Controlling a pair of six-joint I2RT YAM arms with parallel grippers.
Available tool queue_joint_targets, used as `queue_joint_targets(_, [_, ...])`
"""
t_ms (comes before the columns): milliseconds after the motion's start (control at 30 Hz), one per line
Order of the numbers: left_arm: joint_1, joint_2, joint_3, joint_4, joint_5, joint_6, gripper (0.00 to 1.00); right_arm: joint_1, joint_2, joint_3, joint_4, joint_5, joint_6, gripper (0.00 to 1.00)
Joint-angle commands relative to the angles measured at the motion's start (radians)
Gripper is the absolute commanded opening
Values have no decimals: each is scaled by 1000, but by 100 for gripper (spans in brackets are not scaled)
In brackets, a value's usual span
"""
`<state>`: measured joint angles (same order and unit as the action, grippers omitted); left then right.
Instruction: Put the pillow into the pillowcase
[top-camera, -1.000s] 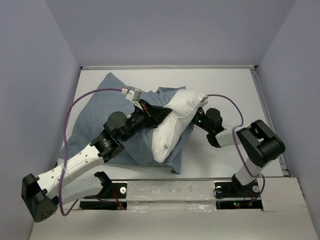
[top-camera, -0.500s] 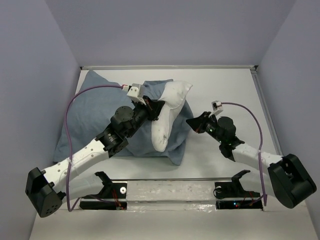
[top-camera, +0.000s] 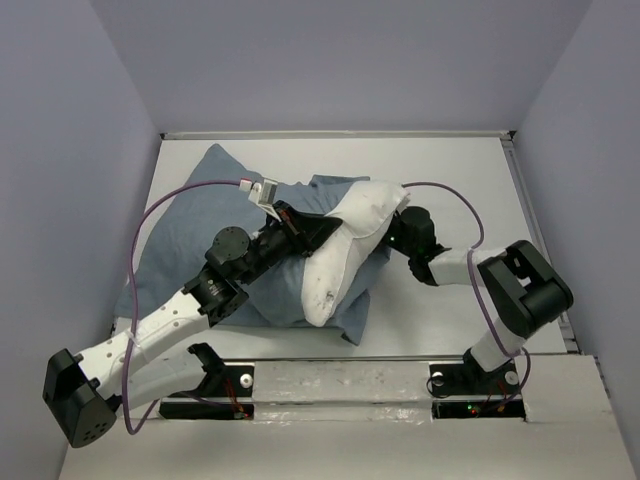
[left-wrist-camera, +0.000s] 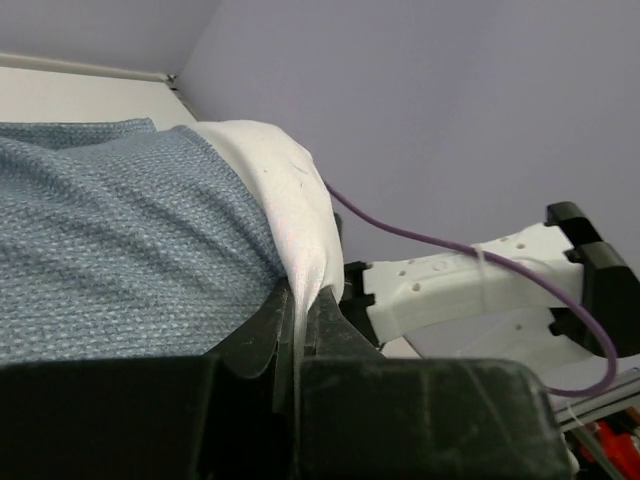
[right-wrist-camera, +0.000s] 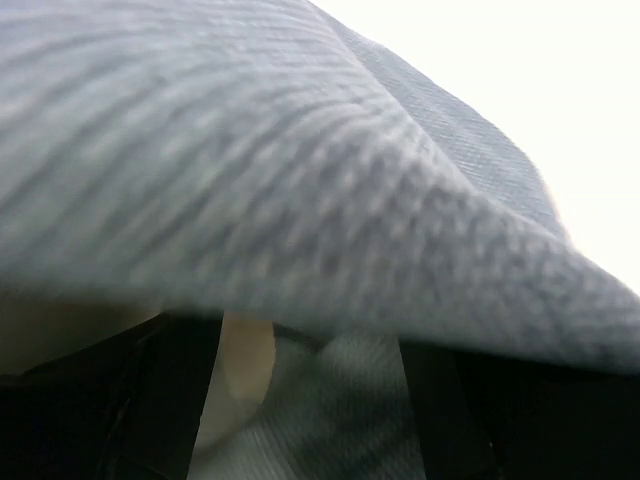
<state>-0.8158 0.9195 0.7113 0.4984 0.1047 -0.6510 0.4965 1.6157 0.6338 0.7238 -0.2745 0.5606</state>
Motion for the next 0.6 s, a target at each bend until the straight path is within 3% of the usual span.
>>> queue_joint_targets(0, [-3, -44, 5, 284, 93, -110, 0, 40, 50, 58, 127, -28, -19, 75])
queue_joint_targets(133, [-3, -7, -27, 374, 135, -171, 0, 56, 119, 72, 210, -11, -18, 74])
queue_joint_targets(233, [-3, 2, -24, 394, 148, -196, 0, 56, 148, 81, 291, 43, 18, 61])
queue_joint_targets(267, [-3, -2, -19, 390, 144, -191, 0, 56, 160, 84, 304, 50, 27, 45])
queue_joint_targets(367, [-3, -16, -6, 338, 119, -156, 0, 56, 167, 84, 348, 58, 61, 16])
queue_joint_targets(400, [-3, -21, 0, 313, 100, -130, 0, 56, 159, 72, 359, 55, 70, 1])
queue_joint_targets(567, [-3, -22, 65, 134, -19, 29, 0, 56, 76, -25, 321, 49, 97, 0])
